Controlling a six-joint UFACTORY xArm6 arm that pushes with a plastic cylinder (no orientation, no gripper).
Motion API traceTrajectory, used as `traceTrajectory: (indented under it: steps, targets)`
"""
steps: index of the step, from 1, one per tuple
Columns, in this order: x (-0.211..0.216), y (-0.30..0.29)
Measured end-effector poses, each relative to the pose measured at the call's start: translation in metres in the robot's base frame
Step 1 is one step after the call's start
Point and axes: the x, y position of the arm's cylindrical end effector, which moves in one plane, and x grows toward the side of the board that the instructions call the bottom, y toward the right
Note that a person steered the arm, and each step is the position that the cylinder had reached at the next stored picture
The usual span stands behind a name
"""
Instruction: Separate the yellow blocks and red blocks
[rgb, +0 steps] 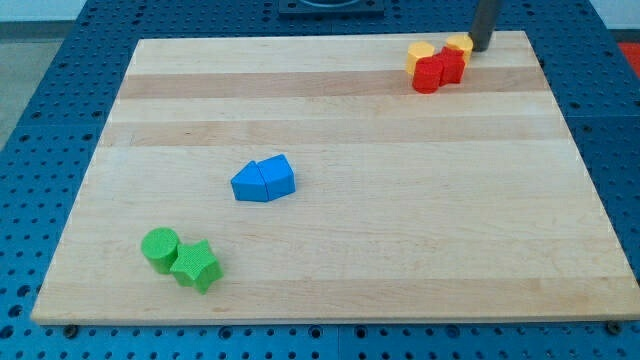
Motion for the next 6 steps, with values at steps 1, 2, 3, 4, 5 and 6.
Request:
traceTrajectory:
  steps: [1,2,3,4,5,6]
  targets:
    - [0.006,-0.026]
    - [0.011,-0.024]
    - [0.011,0.013]
    - [0.011,0.013]
    - [0.023,-0.024]
    - [0.044,-0.087]
